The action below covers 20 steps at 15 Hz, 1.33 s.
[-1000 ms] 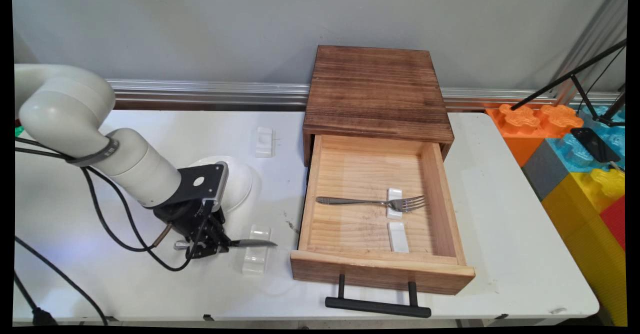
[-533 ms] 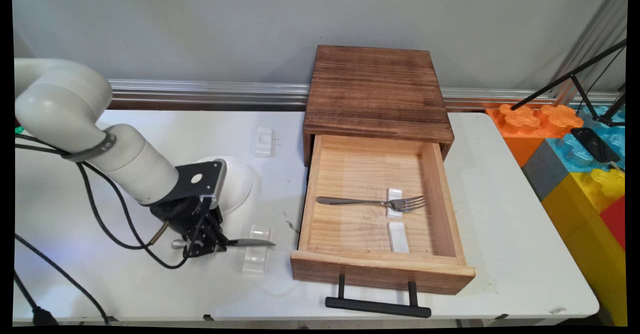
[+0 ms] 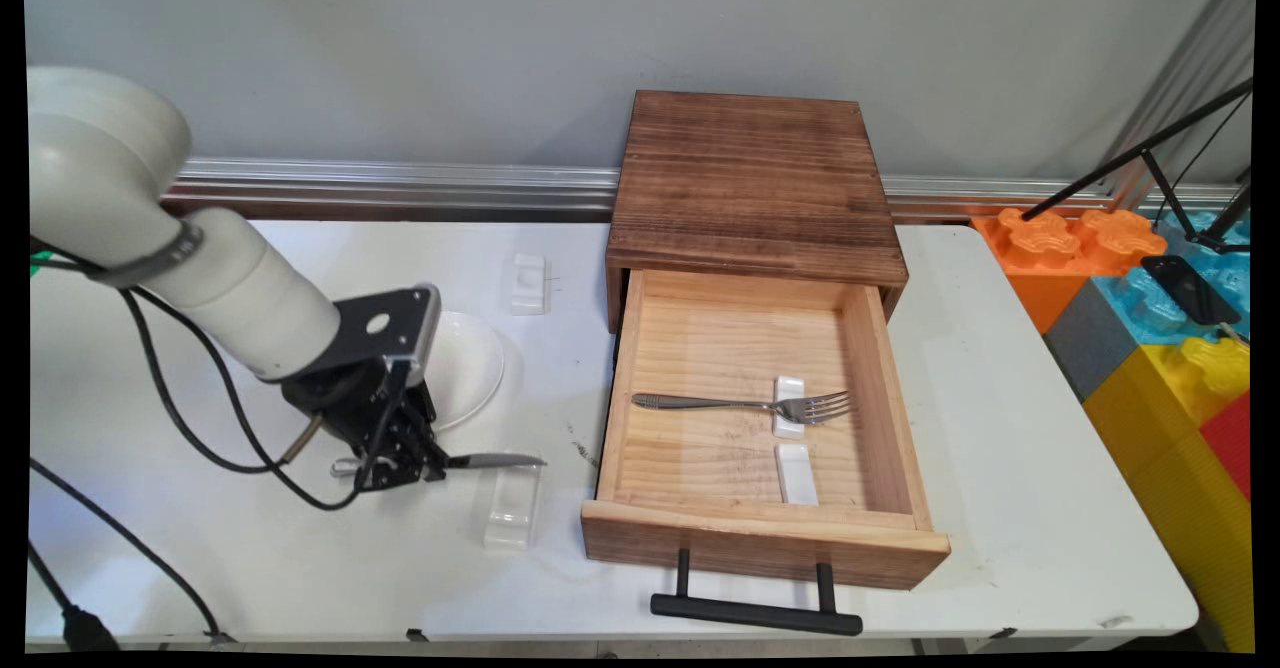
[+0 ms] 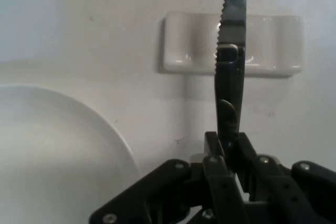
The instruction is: Place the picked object into the drawer
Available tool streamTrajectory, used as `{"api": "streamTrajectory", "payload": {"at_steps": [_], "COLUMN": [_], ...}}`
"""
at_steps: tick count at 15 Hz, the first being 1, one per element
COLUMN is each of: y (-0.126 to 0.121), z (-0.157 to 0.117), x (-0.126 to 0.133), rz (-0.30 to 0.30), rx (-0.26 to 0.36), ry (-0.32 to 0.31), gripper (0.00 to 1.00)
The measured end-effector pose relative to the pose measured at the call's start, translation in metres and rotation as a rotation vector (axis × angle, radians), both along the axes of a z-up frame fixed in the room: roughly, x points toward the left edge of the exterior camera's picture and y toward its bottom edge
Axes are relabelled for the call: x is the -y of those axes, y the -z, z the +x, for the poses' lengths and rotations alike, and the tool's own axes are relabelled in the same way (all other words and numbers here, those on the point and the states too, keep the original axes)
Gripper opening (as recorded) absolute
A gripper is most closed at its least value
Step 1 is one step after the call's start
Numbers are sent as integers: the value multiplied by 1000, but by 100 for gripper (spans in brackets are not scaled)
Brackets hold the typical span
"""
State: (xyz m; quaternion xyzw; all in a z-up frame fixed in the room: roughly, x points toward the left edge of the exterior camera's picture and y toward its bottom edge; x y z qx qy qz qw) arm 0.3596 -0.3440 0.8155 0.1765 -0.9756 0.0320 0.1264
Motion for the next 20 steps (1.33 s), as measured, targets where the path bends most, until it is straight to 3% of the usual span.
{"api": "streamTrajectory", "payload": {"at_steps": [5,11,15,20], "y": [-41,-97,-123,-138], "z": [1,-6,-23,-55], "x": [-3,2,9,18], "rz": [-16,-76,-89,-70], "rx": [-11,-34,-63,-103], "ry": [-7,-2,12,32], "gripper": [0,0,0,0]}}
